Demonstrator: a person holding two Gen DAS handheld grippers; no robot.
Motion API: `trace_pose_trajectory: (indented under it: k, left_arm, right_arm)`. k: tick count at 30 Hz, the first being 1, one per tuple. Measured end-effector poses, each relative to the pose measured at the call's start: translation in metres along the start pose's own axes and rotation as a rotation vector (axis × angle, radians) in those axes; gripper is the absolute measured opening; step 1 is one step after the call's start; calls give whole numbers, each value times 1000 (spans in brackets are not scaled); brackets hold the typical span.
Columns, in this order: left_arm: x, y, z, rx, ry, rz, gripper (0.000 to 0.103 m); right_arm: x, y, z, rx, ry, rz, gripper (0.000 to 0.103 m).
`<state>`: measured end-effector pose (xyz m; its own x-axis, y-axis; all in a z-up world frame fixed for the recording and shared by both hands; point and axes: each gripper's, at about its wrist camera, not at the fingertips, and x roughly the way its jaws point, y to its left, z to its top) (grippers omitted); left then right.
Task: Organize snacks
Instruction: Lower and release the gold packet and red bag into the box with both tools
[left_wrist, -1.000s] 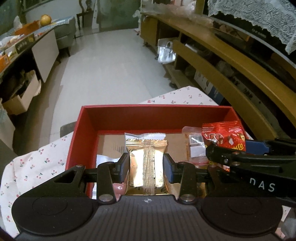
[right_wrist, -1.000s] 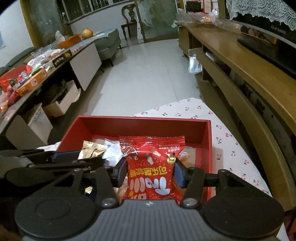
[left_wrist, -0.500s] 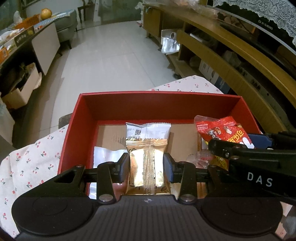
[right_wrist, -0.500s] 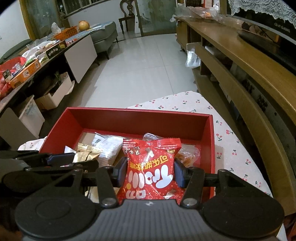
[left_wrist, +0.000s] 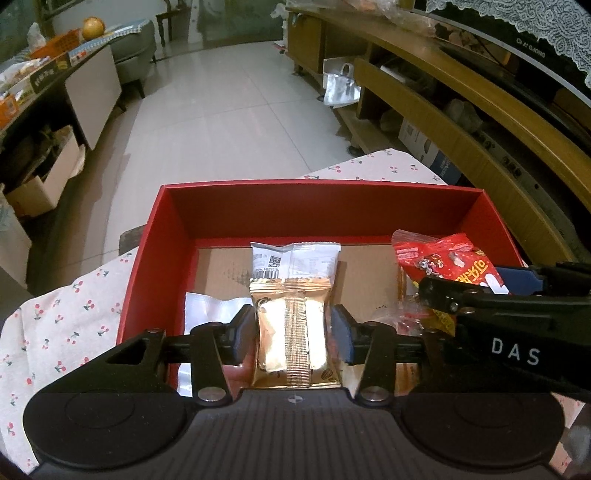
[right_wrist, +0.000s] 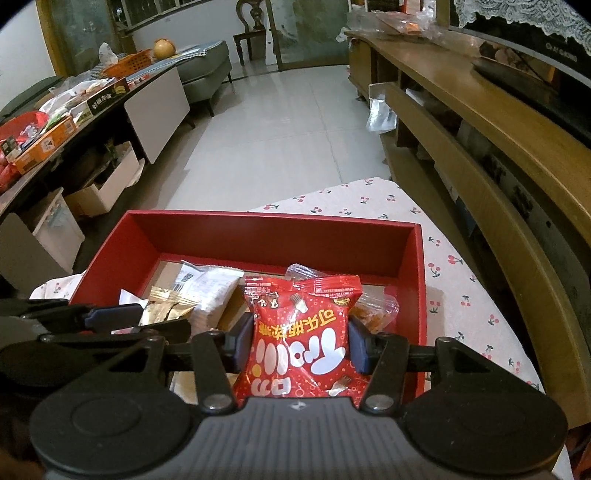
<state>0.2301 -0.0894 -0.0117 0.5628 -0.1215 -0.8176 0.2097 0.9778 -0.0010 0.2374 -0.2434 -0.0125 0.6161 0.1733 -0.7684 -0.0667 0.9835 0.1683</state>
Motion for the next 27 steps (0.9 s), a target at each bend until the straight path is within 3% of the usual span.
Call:
trace_pose_trajectory:
  k: [12,27]
  left_arm:
    - [-11,6,0,-24,-15,6,76]
    - [-56,0,-18,-21,-59,-63,82]
  right_arm:
    - [-12,-2,0,-6,-37,-8,64]
    - [-48,-11,-13,22,-78,-3,66]
